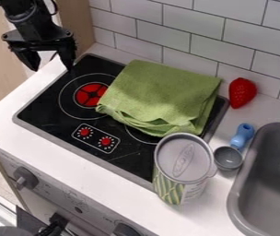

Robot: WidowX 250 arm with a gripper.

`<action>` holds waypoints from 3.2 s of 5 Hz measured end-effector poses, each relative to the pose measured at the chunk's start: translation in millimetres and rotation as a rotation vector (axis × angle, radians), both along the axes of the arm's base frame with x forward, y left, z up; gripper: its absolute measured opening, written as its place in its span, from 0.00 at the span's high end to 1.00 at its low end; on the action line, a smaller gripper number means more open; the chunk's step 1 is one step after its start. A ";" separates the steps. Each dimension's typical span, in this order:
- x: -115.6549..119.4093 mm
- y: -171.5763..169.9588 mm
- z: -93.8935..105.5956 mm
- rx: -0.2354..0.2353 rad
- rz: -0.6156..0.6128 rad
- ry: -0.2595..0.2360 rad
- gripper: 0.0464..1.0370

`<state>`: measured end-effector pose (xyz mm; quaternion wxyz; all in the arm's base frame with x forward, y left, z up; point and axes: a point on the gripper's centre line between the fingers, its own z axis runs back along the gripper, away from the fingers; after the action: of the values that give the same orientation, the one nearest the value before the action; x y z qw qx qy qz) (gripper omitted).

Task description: Push the can to the bottom of the right burner

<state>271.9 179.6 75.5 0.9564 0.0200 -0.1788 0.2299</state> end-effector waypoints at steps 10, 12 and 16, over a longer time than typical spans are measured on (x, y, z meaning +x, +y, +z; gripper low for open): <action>-33.7 -199.7 32.9 -0.280 0.886 0.145 0.04; -57.9 -241.5 23.3 -0.291 0.791 0.202 0.04; -77.6 -304.7 -3.3 -0.451 0.952 0.268 0.04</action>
<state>194.4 -125.1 72.1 0.7416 -0.0775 0.0273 0.6658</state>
